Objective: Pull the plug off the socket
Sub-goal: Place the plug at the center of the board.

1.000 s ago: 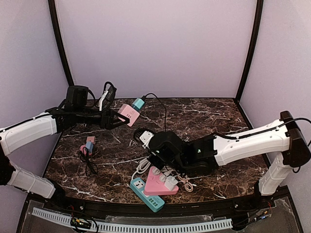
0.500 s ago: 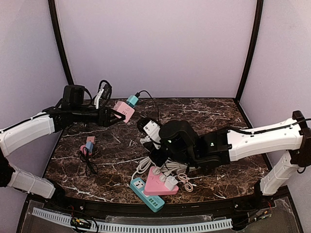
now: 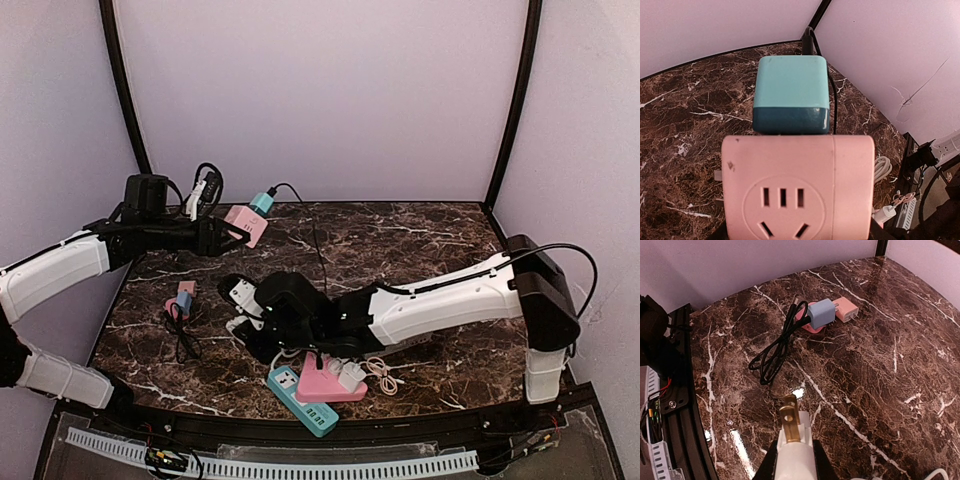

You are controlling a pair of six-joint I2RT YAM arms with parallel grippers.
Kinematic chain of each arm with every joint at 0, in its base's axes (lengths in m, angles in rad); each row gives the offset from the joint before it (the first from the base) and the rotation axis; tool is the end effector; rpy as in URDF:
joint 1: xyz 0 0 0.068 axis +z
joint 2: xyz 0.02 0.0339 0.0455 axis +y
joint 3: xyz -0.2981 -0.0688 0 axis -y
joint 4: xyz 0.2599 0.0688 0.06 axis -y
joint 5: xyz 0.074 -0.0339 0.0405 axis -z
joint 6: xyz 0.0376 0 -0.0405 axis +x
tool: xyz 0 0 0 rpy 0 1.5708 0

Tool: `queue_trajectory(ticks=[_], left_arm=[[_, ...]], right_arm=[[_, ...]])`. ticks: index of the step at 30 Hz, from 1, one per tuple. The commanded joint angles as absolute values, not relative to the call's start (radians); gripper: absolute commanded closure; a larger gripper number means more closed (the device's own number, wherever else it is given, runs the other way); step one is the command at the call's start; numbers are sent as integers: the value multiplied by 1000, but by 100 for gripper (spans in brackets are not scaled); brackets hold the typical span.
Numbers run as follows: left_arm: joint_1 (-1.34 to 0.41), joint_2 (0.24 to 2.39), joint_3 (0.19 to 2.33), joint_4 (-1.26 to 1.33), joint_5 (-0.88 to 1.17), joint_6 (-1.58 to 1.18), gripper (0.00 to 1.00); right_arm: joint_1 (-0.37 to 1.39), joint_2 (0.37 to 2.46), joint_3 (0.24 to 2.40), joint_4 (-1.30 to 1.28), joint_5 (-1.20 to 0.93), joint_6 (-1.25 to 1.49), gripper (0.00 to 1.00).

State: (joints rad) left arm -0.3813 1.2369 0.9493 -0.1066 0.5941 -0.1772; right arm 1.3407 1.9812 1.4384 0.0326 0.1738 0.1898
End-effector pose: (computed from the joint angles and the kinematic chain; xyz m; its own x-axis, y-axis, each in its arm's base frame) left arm 0.2573 -0.1258 0.3386 -0.4898 0.0390 -0.8709 0.7129 0.5930 -0.3744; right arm 0.1179 0.4750 0.2498 -0.2838 -0.3968 -0.8729 -0.8869 0.4546 0.0817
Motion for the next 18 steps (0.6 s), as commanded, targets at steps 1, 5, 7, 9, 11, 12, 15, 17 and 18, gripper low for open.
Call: queue_trajectory(ticks=[1, 5, 7, 9, 11, 12, 15, 17, 18], left_arm=[[-373, 1204, 980, -66, 592, -178, 99], [-373, 1209, 977, -59, 602, -184, 99], [-373, 1214, 977, -56, 608, -189, 99], [-373, 1216, 976, -54, 611, -191, 99], [-373, 1218, 976, -53, 612, -192, 99], [-373, 1217, 977, -52, 612, -192, 99], [-373, 1217, 977, -51, 614, -193, 99], [-373, 1219, 976, -51, 615, -195, 99], [-373, 1219, 977, -52, 616, -196, 99]], right_arm=[[1316, 2076, 1533, 82, 149, 197, 95], [1311, 2164, 1607, 72, 171, 190, 92], [1303, 2201, 1636, 70, 162, 190, 88], [1293, 2231, 1661, 66, 154, 196, 87], [1283, 2250, 1678, 64, 143, 203, 83], [1280, 2258, 1687, 64, 138, 204, 80], [1268, 2287, 1711, 61, 114, 202, 73], [1264, 2303, 1723, 56, 111, 200, 69], [1261, 2309, 1725, 54, 110, 199, 66]])
